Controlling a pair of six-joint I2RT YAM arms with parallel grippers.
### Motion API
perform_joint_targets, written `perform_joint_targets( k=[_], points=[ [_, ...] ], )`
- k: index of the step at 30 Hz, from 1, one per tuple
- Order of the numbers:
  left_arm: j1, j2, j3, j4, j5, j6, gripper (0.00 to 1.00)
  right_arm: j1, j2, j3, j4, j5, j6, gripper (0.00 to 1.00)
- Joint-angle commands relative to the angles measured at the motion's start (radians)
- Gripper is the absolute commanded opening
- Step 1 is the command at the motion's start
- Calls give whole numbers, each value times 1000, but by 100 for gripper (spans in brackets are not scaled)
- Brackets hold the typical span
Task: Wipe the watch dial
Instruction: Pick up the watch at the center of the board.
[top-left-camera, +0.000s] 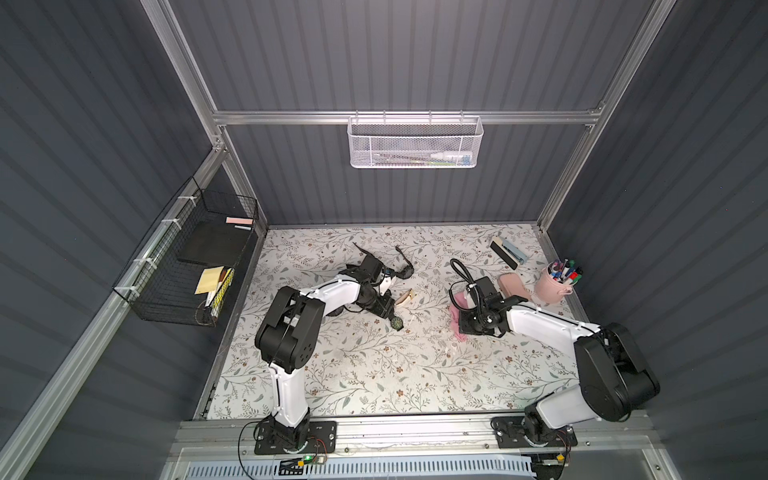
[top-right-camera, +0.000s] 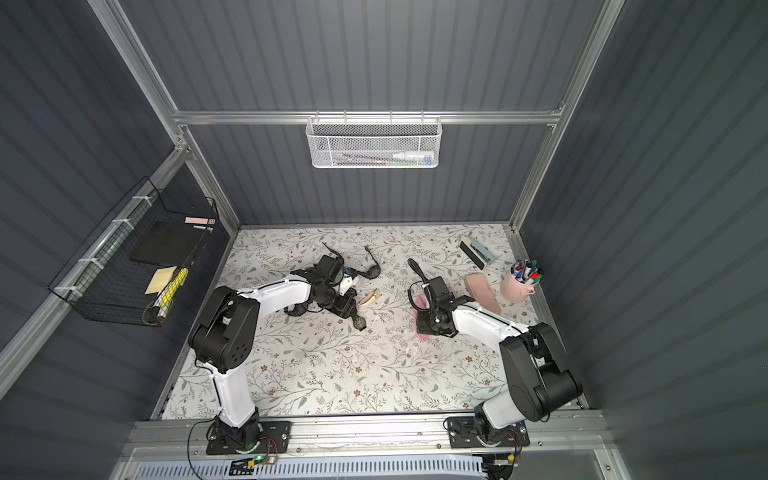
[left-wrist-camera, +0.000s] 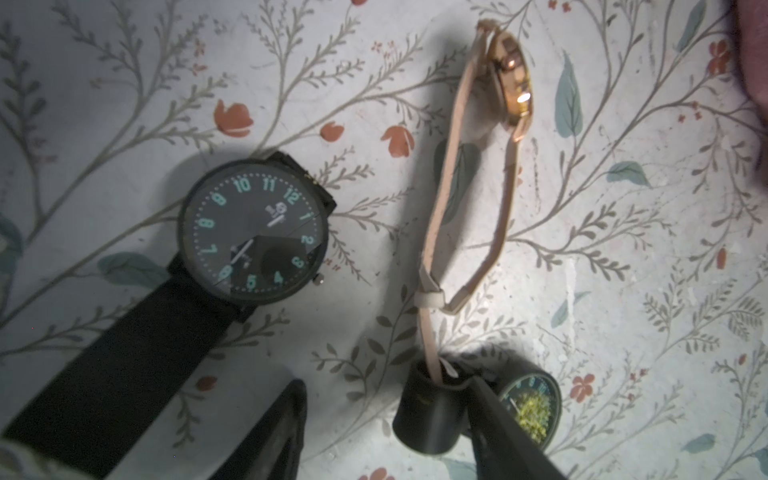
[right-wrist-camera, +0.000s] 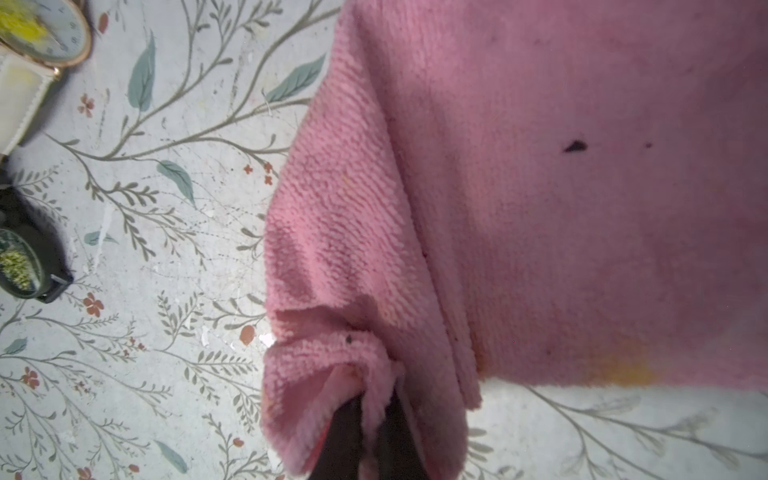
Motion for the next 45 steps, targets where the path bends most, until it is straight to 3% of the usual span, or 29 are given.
perform_joint_targets(
  k=[1, 16, 30, 45],
  points=[
    [6, 33, 19, -15, 13, 20, 60, -4, 25, 11, -1, -10, -1, 0],
    [5, -30, -55, 43, 89, -67, 39, -4, 55, 16, 18, -33, 12, 0],
    [6, -99, -153, 100, 89, -169, 22, -4, 10, 1, 27, 4, 13, 0],
    [5, -243, -313, 267, 156, -496, 14, -33, 1, 54, 10, 10, -53, 0]
  ],
)
